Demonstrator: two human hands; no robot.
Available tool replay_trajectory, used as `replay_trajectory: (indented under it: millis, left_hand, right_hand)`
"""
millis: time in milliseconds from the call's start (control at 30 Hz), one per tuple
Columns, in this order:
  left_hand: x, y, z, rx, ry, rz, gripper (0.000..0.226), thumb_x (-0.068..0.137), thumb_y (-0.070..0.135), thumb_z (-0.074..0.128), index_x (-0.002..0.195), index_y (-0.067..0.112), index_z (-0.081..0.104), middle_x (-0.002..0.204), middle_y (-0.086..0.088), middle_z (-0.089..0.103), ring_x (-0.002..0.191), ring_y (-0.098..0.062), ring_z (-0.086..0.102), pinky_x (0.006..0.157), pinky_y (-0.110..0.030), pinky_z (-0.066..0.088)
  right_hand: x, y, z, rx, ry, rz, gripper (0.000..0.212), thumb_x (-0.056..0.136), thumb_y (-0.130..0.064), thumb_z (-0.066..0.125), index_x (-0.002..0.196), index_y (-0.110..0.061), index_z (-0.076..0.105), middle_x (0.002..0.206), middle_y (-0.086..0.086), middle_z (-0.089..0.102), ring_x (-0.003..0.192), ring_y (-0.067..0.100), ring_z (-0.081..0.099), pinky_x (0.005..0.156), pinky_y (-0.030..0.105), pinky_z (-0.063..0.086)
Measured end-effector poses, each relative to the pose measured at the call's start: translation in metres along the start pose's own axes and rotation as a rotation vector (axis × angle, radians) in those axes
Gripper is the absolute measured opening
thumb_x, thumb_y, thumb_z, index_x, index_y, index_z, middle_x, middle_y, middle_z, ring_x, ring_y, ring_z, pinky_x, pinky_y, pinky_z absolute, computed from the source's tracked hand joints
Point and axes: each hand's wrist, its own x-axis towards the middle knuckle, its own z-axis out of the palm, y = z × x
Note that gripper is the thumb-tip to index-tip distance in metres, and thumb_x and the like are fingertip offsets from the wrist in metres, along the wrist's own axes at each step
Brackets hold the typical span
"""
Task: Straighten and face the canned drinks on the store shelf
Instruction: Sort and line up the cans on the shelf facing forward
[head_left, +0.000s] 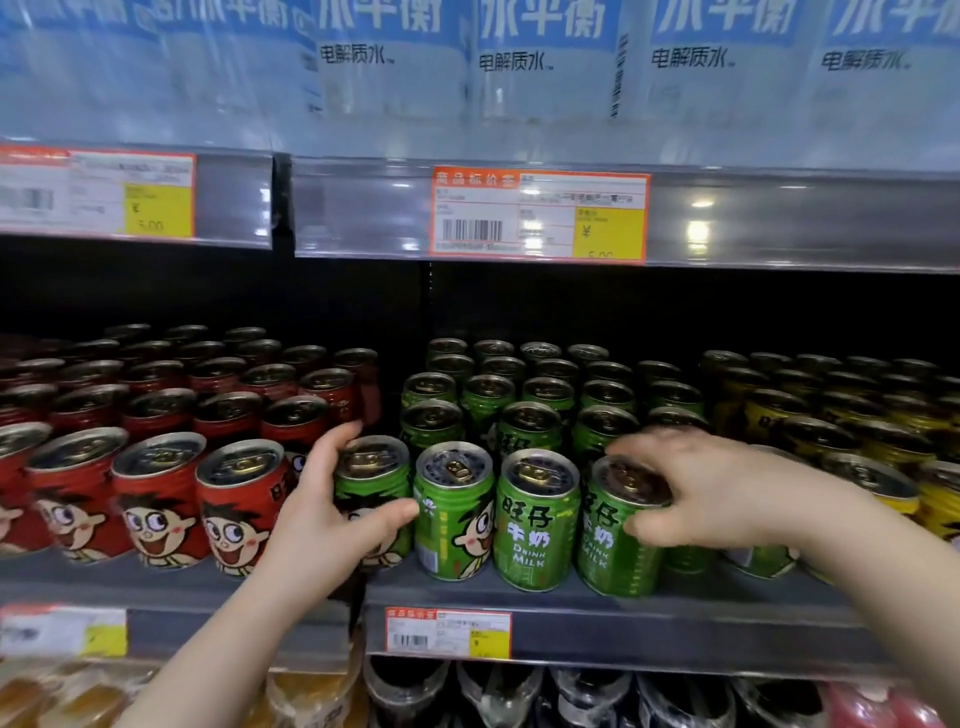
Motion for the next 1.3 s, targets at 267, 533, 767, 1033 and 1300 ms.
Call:
replay_trajectory:
  millis: [267, 533, 767, 1033, 1300]
  left_hand:
    - [0.057, 0.036, -0.002, 0.242, 0.039, 0.002, 0.038, 0.08, 0.039, 0.066, 0.112, 0.019, 0.06, 0.114, -0.002, 0.061, 0.096, -0.017, 0.058, 0.084, -0.028, 0.044]
    - [0.102, 0.063, 0.027, 0.633, -0.368, -0.169, 0.058, 0.076, 0.045, 0.069, 0.123, 0.014, 0.055, 0.127, -0.005, 0.057, 0.112, -0.022, 0.055, 0.08, -0.021, 0.04]
    - [0.112, 0.041, 0.008, 0.602, -0.263, -0.221, 0.064, 0.068, 0.045, 0.076, 0.116, 0.01, 0.052, 0.116, -0.008, 0.059, 0.099, -0.022, 0.055, 0.075, -0.024, 0.041]
    - [0.111, 0.032, 0.009, 0.521, -0.259, -0.223, 0.063, 0.07, 0.048, 0.074, 0.117, 0.015, 0.05, 0.106, -0.003, 0.057, 0.09, -0.017, 0.052, 0.073, -0.025, 0.039]
    - [0.107, 0.042, 0.016, 0.55, -0.237, 0.014, 0.043, 0.083, 0.054, 0.055, 0.121, 0.033, 0.056, 0.134, -0.009, 0.047, 0.124, -0.029, 0.045, 0.105, -0.039, 0.037]
  right_hand:
    - [0.07, -0.006, -0.01, 0.251, 0.195, -0.036, 0.046, 0.084, -0.044, 0.061, 0.126, -0.027, 0.054, 0.124, -0.003, 0.053, 0.115, 0.014, 0.051, 0.095, 0.021, 0.039]
    - [0.114, -0.011, -0.009, -0.019, 0.011, -0.125, 0.067, 0.075, -0.037, 0.069, 0.136, -0.028, 0.043, 0.14, 0.002, 0.047, 0.124, 0.022, 0.048, 0.1, 0.031, 0.043]
    - [0.124, -0.017, -0.006, -0.035, -0.01, -0.186, 0.064, 0.074, -0.019, 0.07, 0.132, -0.022, 0.043, 0.134, 0.003, 0.044, 0.115, 0.021, 0.05, 0.094, 0.034, 0.047]
    - [0.135, -0.044, 0.005, 0.178, 0.033, -0.219, 0.074, 0.074, -0.033, 0.074, 0.138, -0.026, 0.037, 0.138, 0.002, 0.042, 0.125, 0.02, 0.044, 0.097, 0.024, 0.038]
    - [0.097, 0.007, -0.031, 0.088, -0.014, -0.052, 0.023, 0.083, -0.038, 0.064, 0.103, -0.031, 0.056, 0.109, -0.004, 0.058, 0.1, 0.016, 0.056, 0.09, 0.03, 0.047]
